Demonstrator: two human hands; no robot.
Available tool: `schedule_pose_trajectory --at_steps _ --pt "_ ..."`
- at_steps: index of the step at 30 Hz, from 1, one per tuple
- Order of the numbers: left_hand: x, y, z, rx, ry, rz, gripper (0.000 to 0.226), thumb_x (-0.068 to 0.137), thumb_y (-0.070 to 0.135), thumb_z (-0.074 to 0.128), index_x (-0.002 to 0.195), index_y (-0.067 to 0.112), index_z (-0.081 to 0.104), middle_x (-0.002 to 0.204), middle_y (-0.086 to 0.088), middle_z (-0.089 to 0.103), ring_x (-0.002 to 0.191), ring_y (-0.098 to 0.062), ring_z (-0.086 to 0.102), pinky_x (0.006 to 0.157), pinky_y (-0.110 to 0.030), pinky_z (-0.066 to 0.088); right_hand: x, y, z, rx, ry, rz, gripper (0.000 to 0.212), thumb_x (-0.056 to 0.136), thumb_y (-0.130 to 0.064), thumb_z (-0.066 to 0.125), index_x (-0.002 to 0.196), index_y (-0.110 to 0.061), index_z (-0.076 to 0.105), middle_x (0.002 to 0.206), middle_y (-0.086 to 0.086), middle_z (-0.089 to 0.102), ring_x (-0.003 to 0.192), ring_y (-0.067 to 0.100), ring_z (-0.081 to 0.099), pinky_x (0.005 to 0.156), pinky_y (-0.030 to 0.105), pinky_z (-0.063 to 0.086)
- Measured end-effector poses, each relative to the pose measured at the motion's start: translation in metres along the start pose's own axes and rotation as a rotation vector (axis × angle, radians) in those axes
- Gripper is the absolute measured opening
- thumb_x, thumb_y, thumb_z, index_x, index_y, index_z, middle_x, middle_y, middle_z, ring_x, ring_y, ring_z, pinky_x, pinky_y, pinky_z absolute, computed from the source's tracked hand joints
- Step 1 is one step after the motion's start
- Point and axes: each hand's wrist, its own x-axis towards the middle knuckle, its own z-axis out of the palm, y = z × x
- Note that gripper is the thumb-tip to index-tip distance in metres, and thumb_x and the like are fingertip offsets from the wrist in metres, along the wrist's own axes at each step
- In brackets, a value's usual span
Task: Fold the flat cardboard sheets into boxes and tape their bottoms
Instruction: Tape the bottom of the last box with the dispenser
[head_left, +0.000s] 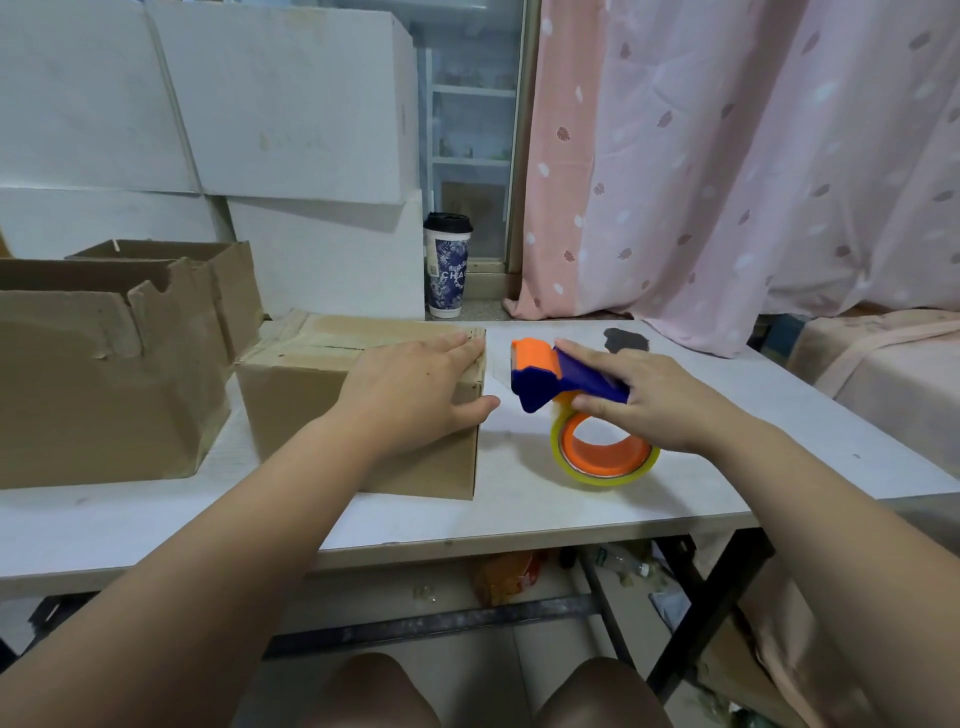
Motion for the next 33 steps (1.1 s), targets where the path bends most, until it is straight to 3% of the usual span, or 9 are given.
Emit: schedule_pose_trajectory --at_steps 7,12,15,18,20,21,24,30,33 --pt "-0.001 0.004 0.006 -0.003 0.07 -0.03 0.065 0.084 0.064 0.035 0.143 0.036 0.033 0.149 0.018 0.031 0.124 -0.01 0.045 0.08 -0.028 0.042 0.023 -0.022 -0.025 -0.231 -0.137 -0.034 0.062 0.083 -0.071 0.045 0.139 -0.064 0.018 0.082 -0.021 0.042 0.077 0.002 0.042 0.067 0.026 0.036" --pt "-0.011 0.02 0.016 0.07 0.315 0.044 0.056 0.072 0.04 0.066 0.124 0.02 0.058 0.103 -0.003 0.06 0.083 -0.025 0.056 0.067 -0.032 0.041 0.043 -0.038 -0.051 -0.35 -0.253 -0.062 0.061 0.086 -0.063 0.052 0.142 -0.054 0.029 0.075 -0.026 0.039 0.07 0.002 0.043 0.057 0.018 0.027" --pt "-0.013 0.029 0.027 0.08 0.454 -0.001 0.055 0.06 0.042 0.079 0.107 0.016 0.066 0.095 -0.005 0.063 0.073 -0.026 0.058 0.066 -0.035 0.043 0.053 -0.049 -0.06 -0.376 -0.295 -0.101 0.059 0.088 -0.058 0.054 0.142 -0.047 0.034 0.077 -0.027 0.041 0.071 0.001 0.043 0.058 0.019 0.028" --pt "-0.01 0.039 0.033 0.103 0.59 -0.122 0.032 0.066 0.031 0.075 0.093 0.017 0.068 0.09 -0.001 0.065 0.071 -0.022 0.058 0.068 -0.034 0.038 0.061 -0.055 -0.067 -0.347 -0.323 -0.101 0.055 0.088 -0.054 0.058 0.14 -0.047 0.039 0.081 -0.029 0.052 0.07 -0.003 0.051 0.059 0.017 0.029" --pt "-0.007 0.042 0.036 0.102 0.669 -0.156 0.017 0.07 0.021 0.069 0.086 0.017 0.067 0.083 0.001 0.065 0.065 -0.021 0.055 0.067 -0.034 0.034 0.066 -0.057 -0.07 -0.334 -0.359 -0.084 0.054 0.088 -0.051 0.059 0.138 -0.047 0.042 0.073 -0.031 0.055 0.068 -0.017 0.052 0.059 0.017 0.03" --pt "-0.006 0.042 0.037 0.1 0.689 -0.162 0.013 0.072 0.02 0.067 0.084 0.018 0.067 0.08 0.001 0.064 0.063 -0.021 0.053 0.066 -0.034 0.034 0.069 -0.059 -0.07 -0.332 -0.377 -0.076 0.054 0.087 -0.052 0.06 0.138 -0.047 0.042 0.082 -0.031 0.057 0.076 -0.012 0.055 0.062 0.019 0.031" --pt "-0.005 0.039 0.04 0.067 0.707 -0.172 0.011 0.076 0.024 0.066 0.085 0.018 0.068 0.078 0.001 0.063 0.062 -0.022 0.052 0.065 -0.033 0.036 0.078 -0.062 -0.073 -0.339 -0.444 -0.063 0.056 0.087 -0.049 0.061 0.139 -0.044 0.042 0.115 -0.013 0.055 0.101 0.013 0.051 0.074 0.025 0.034" --pt "-0.005 0.034 0.031 -0.103 0.641 -0.189 0.017 0.072 0.033 0.072 0.083 0.02 0.069 0.069 0.002 0.056 0.059 -0.019 0.05 0.064 -0.032 0.031 0.09 -0.078 -0.083 -0.311 -0.533 -0.046 0.046 0.088 -0.041 0.064 0.133 -0.036 0.053 0.114 -0.008 0.061 0.086 0.008 0.053 0.064 0.014 0.037" --pt "-0.006 0.028 0.026 -0.156 0.575 -0.17 0.022 0.064 0.037 0.078 0.077 0.021 0.07 0.069 0.001 0.056 0.06 -0.021 0.051 0.066 -0.033 0.03 0.095 -0.086 -0.081 -0.328 -0.598 0.019 0.046 0.089 -0.041 0.062 0.133 -0.032 0.054 0.11 -0.006 0.06 0.087 0.008 0.053 0.069 0.016 0.041"
